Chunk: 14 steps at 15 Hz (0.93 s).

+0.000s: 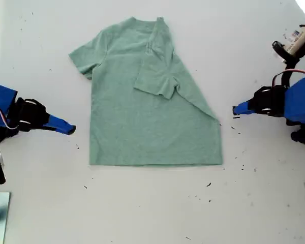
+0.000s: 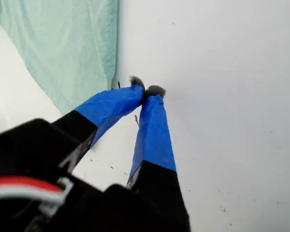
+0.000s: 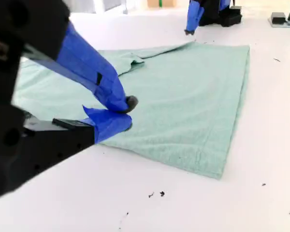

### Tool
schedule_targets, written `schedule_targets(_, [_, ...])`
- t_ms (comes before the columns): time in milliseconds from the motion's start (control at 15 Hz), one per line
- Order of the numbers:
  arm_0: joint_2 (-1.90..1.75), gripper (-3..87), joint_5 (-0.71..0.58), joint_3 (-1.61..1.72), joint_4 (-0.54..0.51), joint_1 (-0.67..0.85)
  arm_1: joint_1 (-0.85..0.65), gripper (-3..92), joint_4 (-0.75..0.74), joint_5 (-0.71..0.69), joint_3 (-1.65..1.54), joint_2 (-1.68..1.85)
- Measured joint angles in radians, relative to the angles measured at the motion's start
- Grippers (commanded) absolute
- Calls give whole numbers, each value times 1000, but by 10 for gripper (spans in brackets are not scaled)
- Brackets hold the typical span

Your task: Fold t shirt

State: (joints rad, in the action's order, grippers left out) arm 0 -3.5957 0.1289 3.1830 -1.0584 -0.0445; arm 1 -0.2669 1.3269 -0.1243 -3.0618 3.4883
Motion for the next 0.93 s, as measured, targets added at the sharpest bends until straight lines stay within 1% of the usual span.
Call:
schedule_targets(133, [49, -2, 6, -61, 0, 44, 0, 25, 0, 0, 0, 0])
schedule_targets(267, [268, -2, 20, -259, -14, 69, -12, 25, 0, -3, 0, 0])
schedule_targets(400, [561, -2, 6, -557, -133, 166, -21, 25, 0, -8, 0, 0])
schedule_targets(467, [712, -2, -37, -716, -207, 252, -21, 25, 0, -8, 0, 0])
schedule_targets(533, [839, -2, -106, -877, -299, 348, -21, 25, 0, -8, 0, 0])
schedule_targets(600, [963, -2, -190, -1017, -388, 459, -18, 25, 0, -8, 0, 0])
schedule_targets(667, [1063, -2, -276, -1115, -443, 569, -8, 25, 0, -8, 0, 0])
schedule_targets(800, [1181, -2, -431, -1243, -480, 772, -6, 25, 0, -8, 0, 0])
schedule_targets(933, [1296, -2, -529, -1307, -483, 923, -5, 25, 0, -8, 0, 0])
